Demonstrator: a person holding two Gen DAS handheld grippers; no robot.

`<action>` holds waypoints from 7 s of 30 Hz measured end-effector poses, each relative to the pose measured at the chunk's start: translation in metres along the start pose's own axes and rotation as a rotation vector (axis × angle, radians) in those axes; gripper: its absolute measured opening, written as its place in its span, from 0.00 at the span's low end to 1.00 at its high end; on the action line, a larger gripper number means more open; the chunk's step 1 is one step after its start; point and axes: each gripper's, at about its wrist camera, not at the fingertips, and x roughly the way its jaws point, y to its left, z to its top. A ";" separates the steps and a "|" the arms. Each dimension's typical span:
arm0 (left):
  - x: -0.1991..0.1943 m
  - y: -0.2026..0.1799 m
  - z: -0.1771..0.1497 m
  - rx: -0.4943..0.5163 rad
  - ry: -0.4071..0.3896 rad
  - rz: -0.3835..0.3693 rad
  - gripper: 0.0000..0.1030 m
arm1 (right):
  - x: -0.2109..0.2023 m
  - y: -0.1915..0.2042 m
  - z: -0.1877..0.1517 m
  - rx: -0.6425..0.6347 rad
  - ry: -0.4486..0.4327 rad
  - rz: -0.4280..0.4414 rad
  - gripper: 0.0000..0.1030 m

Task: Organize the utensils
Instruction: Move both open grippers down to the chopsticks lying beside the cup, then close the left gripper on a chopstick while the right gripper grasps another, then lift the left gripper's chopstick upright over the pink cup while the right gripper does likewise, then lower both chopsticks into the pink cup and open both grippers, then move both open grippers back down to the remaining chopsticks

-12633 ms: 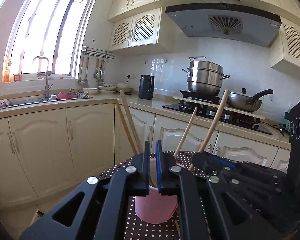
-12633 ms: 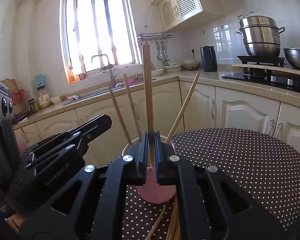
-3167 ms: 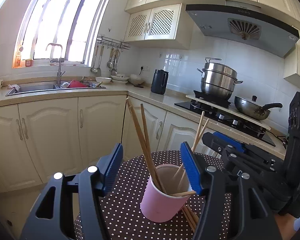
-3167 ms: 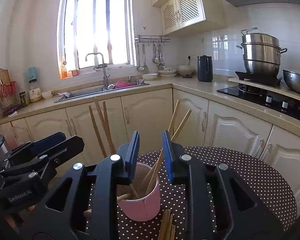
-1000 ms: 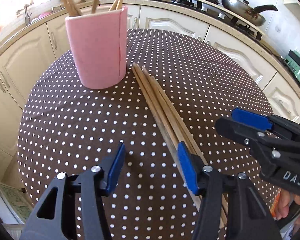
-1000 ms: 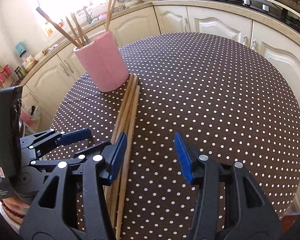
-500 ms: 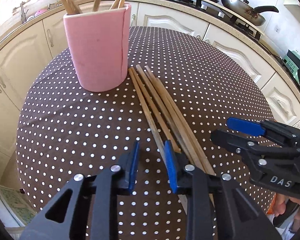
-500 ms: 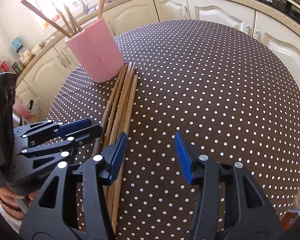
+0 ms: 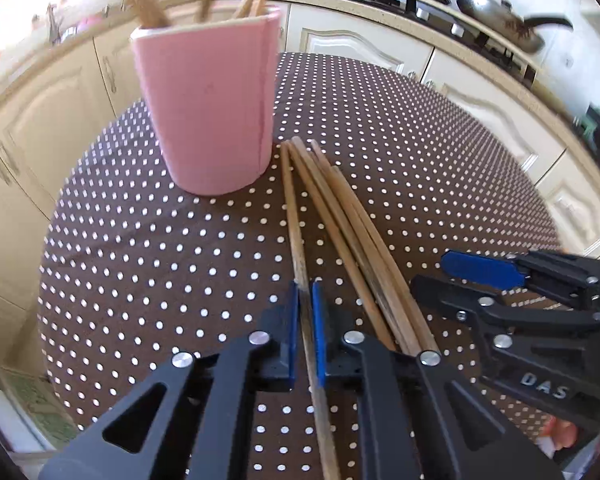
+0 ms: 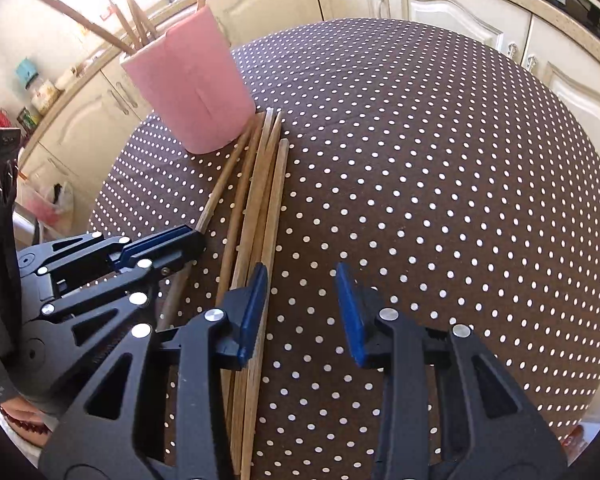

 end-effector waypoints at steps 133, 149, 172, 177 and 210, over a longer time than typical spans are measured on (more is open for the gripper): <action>-0.098 0.070 0.111 -0.040 -1.064 -0.095 0.06 | -0.088 0.042 0.148 -0.104 -0.991 0.272 0.06; -0.097 0.079 0.068 -0.006 -0.937 -0.123 0.06 | -0.078 0.038 0.104 -0.174 -0.841 0.257 0.06; -0.108 0.079 0.030 -0.004 -0.746 -0.093 0.40 | -0.071 0.044 0.068 -0.074 -0.679 0.243 0.29; -0.118 0.079 0.018 -0.009 -0.747 -0.099 0.44 | -0.080 0.049 0.061 -0.078 -0.695 0.229 0.49; -0.142 0.023 -0.056 0.038 -0.644 -0.067 0.55 | -0.128 0.015 -0.032 0.022 -0.684 0.113 0.58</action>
